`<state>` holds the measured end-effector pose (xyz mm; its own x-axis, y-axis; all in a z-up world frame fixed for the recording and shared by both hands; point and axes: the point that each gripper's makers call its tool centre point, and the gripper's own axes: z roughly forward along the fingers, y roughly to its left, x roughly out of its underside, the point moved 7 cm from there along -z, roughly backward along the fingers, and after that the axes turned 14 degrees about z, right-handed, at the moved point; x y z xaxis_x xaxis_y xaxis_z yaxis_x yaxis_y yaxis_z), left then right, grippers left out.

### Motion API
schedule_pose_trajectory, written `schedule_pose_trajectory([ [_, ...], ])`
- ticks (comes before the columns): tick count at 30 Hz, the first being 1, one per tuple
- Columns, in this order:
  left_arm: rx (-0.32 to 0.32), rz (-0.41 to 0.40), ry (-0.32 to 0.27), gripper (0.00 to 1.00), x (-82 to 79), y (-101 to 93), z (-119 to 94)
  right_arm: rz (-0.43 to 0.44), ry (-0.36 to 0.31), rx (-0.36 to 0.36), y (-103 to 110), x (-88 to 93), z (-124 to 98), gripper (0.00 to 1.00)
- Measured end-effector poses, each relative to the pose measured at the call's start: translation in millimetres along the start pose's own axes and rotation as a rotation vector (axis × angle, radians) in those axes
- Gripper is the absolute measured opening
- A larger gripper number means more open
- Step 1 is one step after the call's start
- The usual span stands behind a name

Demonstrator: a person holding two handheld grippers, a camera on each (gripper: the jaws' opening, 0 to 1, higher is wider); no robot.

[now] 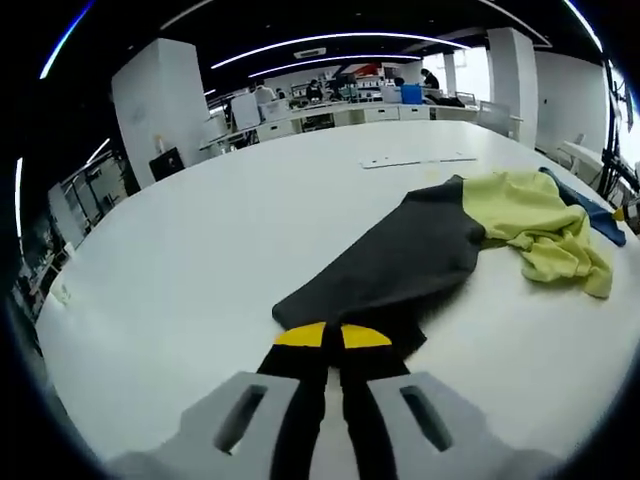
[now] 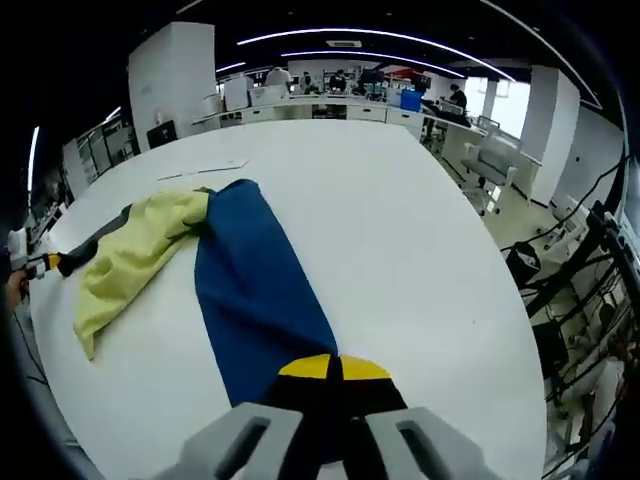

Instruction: Fold the garment on the visible template until the final outline fits inside the template.

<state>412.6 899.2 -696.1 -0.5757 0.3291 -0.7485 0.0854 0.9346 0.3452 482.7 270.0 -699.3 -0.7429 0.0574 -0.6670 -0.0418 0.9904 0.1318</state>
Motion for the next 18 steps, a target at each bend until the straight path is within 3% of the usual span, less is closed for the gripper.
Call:
schedule_pose_trajectory([
  [18, -0.036, 0.043, 0.027, 0.0, -7.1, 28.3, 14, -0.013, 0.022, 0.06, -35, -12.1, 3, 0.0],
])
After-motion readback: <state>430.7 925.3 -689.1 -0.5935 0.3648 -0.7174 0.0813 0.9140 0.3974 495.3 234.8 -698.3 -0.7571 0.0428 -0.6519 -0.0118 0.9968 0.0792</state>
